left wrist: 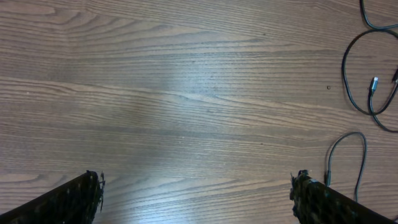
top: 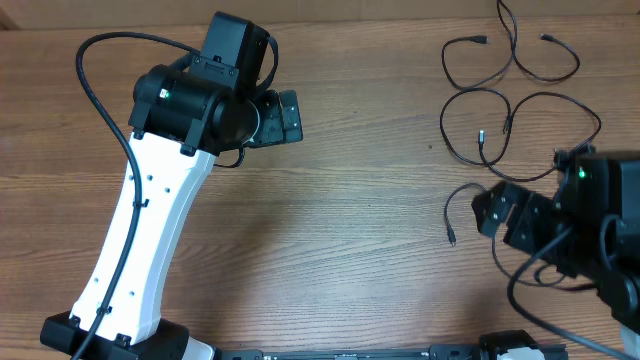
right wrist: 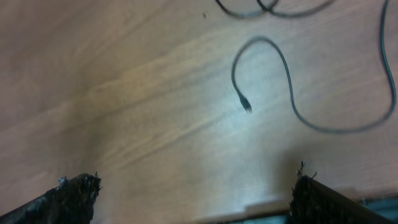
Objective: Untangle cables
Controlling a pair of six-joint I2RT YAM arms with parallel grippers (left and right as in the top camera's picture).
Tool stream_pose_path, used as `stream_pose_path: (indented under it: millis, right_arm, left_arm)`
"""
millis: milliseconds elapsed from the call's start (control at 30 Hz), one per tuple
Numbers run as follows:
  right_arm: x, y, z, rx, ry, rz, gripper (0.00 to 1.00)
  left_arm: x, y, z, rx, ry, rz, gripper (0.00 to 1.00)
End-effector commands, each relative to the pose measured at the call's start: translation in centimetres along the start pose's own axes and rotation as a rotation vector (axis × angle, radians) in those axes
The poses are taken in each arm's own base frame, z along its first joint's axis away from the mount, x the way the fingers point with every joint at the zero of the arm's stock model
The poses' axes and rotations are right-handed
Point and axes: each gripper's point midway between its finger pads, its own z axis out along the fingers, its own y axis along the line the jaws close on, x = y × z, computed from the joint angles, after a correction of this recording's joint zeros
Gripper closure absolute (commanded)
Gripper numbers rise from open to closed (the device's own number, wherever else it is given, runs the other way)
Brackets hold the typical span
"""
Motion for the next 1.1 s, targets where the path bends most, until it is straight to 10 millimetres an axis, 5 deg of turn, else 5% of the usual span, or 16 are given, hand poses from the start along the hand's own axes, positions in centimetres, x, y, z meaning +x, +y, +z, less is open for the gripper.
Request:
stream_pose_path:
  millis: [0,1067]
  right_arm:
    - [1.2,-0.5,-0.2,0.011,0.034,-0.005,0.0]
    - [-0.5,-0.5,0.6,0.008,-0.074,-0.187,0.0]
  left_arm:
    - [-0.2,0.3,0.3,-0.015,-0.003,0.017,0.0]
    - [-0.2,0.3,0.3,-0.015,-0.003,0.016,0.01]
